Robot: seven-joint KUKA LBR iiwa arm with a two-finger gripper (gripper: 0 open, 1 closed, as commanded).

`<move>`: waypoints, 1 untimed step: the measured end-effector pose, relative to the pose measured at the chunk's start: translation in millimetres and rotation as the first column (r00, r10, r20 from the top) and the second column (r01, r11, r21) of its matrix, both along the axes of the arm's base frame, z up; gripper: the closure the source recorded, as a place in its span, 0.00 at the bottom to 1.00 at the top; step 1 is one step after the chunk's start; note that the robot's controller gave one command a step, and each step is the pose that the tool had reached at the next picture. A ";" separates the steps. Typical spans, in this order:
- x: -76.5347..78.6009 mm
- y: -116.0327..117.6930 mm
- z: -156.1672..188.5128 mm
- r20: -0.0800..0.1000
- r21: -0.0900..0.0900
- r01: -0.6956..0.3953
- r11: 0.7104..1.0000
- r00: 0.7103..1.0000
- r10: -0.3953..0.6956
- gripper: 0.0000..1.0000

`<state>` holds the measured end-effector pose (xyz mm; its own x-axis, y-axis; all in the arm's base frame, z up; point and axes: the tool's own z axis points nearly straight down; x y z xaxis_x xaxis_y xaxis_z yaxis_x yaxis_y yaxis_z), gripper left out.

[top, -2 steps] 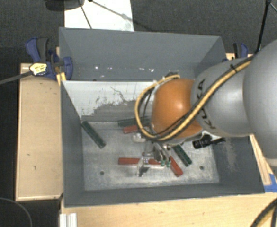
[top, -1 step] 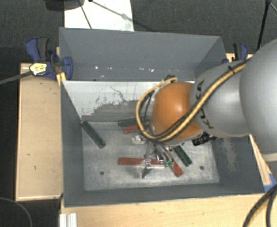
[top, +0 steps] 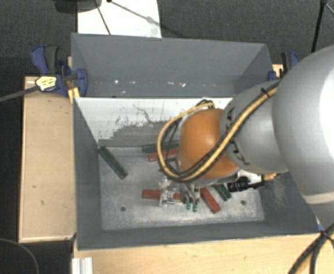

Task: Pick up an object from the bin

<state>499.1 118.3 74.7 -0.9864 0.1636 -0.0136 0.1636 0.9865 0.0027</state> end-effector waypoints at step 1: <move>0.1 0.0 0.0 0.000 0.000 0.001 1.000 1.000 -0.001 1.00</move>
Offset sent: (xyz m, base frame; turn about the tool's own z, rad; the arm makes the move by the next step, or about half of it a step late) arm 0.0000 0.0000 0.0437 0.0000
